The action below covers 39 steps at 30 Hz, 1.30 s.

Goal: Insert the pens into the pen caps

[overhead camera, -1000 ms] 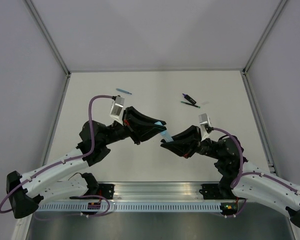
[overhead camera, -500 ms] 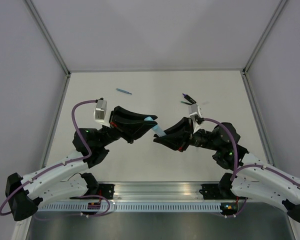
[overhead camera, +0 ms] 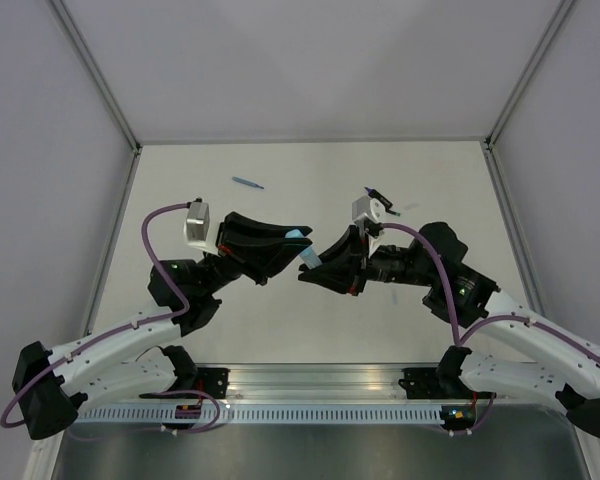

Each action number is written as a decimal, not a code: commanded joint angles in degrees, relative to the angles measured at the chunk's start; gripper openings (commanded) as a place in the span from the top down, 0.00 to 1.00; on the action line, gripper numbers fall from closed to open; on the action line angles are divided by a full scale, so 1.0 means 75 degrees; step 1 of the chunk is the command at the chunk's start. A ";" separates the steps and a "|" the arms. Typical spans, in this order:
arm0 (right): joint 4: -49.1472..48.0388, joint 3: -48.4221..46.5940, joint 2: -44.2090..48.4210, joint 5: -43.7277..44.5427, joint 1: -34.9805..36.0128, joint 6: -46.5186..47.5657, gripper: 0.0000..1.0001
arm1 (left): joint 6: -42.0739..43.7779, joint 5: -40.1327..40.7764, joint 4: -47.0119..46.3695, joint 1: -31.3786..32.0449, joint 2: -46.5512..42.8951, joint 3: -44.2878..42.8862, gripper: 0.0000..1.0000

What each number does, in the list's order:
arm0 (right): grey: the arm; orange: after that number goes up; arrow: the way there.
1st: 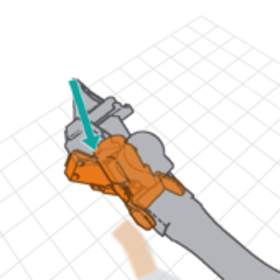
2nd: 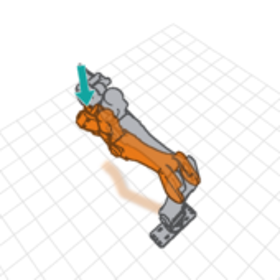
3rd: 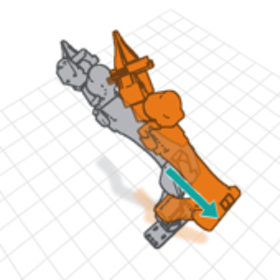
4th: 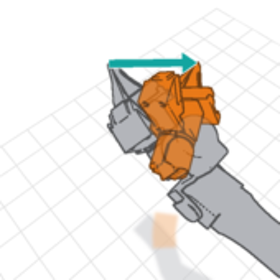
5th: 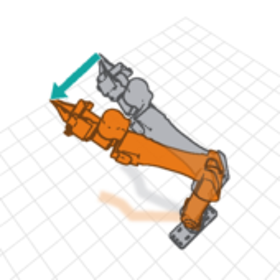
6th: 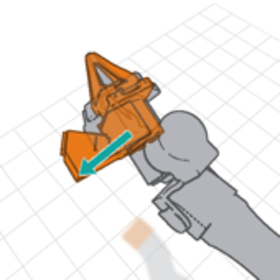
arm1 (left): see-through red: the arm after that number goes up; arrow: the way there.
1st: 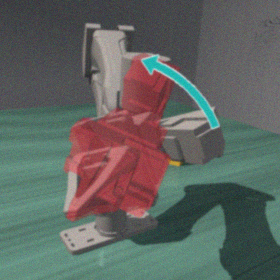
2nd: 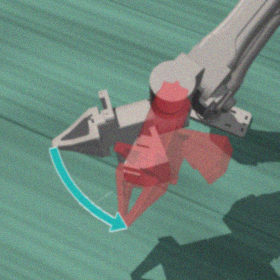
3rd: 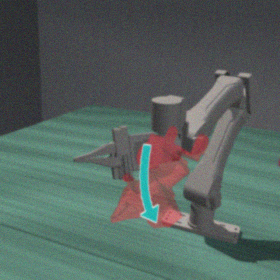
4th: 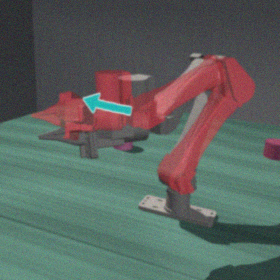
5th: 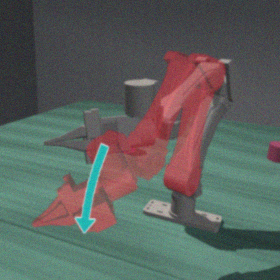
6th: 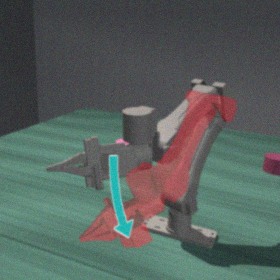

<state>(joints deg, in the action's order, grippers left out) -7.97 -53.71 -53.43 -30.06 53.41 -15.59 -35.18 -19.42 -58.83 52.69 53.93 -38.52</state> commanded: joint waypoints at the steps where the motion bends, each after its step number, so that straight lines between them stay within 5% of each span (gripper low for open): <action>1: -0.1587 -0.1426 -0.0130 0.1056 -0.0137 0.0554 1.00 | -0.0559 -0.1993 0.2067 0.0299 0.0626 0.0706 0.98; 17: -0.0707 -0.1980 -0.0118 0.1208 -0.0207 0.1072 1.00 | -0.0548 -0.2051 0.2066 0.0299 0.0333 0.0941 0.98; 25: -0.0215 -0.0304 -0.0434 0.1161 -0.0219 0.1025 1.00 | 0.0330 -0.0061 0.5166 0.0241 -0.0242 -0.1070 0.98; 32: -0.0543 0.0786 0.0209 0.1770 -0.0219 0.0791 0.47 | 0.0905 0.0924 0.7865 0.0113 0.0496 -0.2738 0.98; 35: -0.0299 0.0962 0.0701 0.2249 -0.0219 0.0440 0.32 | 0.0906 0.1089 0.8556 -0.0284 0.0893 -0.2797 0.98; 39: 0.0289 0.1417 0.1753 0.3947 -0.0219 0.0169 0.30 | 0.0473 0.0378 0.8548 -0.1420 0.1386 -0.2353 0.98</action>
<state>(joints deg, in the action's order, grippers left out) -4.58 -44.91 -46.37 -9.78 51.81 -12.32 -29.54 -15.22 -0.25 47.57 62.35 -57.54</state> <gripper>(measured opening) 0.696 0.252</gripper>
